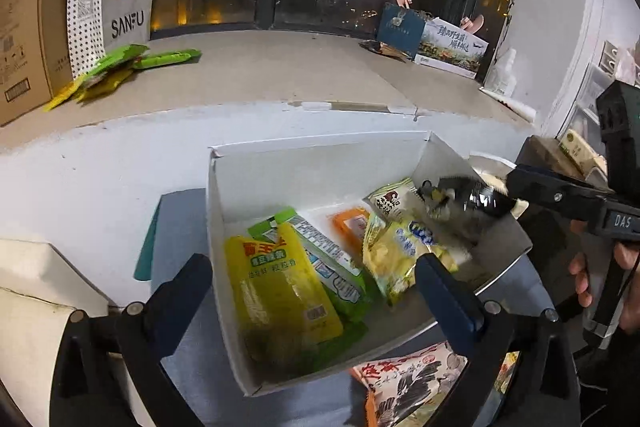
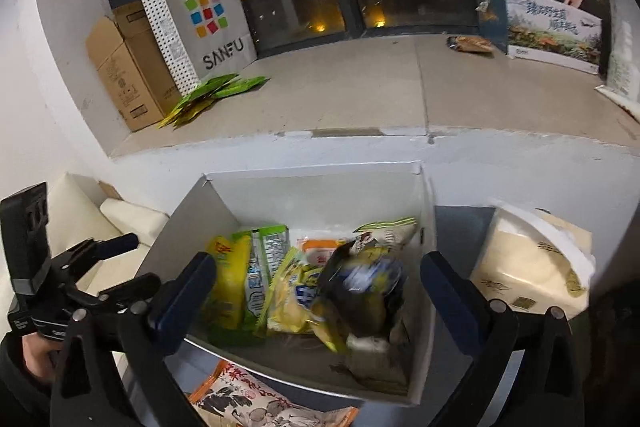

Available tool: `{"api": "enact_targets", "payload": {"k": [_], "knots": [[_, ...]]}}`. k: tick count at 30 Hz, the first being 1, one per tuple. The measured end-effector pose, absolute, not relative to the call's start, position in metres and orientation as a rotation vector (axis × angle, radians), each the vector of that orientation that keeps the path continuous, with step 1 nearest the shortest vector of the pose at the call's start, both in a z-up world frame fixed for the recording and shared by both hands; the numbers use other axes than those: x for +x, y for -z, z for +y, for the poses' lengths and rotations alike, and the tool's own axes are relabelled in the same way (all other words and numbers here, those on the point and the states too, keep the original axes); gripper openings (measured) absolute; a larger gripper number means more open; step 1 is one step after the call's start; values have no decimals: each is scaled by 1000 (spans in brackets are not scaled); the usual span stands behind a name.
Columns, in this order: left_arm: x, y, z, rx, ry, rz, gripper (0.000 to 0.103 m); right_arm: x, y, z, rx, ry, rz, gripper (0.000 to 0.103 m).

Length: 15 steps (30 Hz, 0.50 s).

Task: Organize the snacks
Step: 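Carry dark chip bag into box with right tool while left tool drops green seaweed pack in, then grasp the round snack tub with the right tool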

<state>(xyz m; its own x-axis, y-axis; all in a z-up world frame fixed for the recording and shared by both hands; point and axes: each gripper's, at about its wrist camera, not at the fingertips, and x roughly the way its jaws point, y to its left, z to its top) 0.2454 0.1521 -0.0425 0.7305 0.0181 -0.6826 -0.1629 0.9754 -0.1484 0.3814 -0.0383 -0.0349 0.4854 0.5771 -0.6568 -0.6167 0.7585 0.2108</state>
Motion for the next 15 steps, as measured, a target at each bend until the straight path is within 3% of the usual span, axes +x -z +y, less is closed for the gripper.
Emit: {"api": "enact_targets", "payload": {"k": [15], "knots": [[159,7,118,-187,-39,638,103,268,-4,-109,4,-890,572,103]]}}
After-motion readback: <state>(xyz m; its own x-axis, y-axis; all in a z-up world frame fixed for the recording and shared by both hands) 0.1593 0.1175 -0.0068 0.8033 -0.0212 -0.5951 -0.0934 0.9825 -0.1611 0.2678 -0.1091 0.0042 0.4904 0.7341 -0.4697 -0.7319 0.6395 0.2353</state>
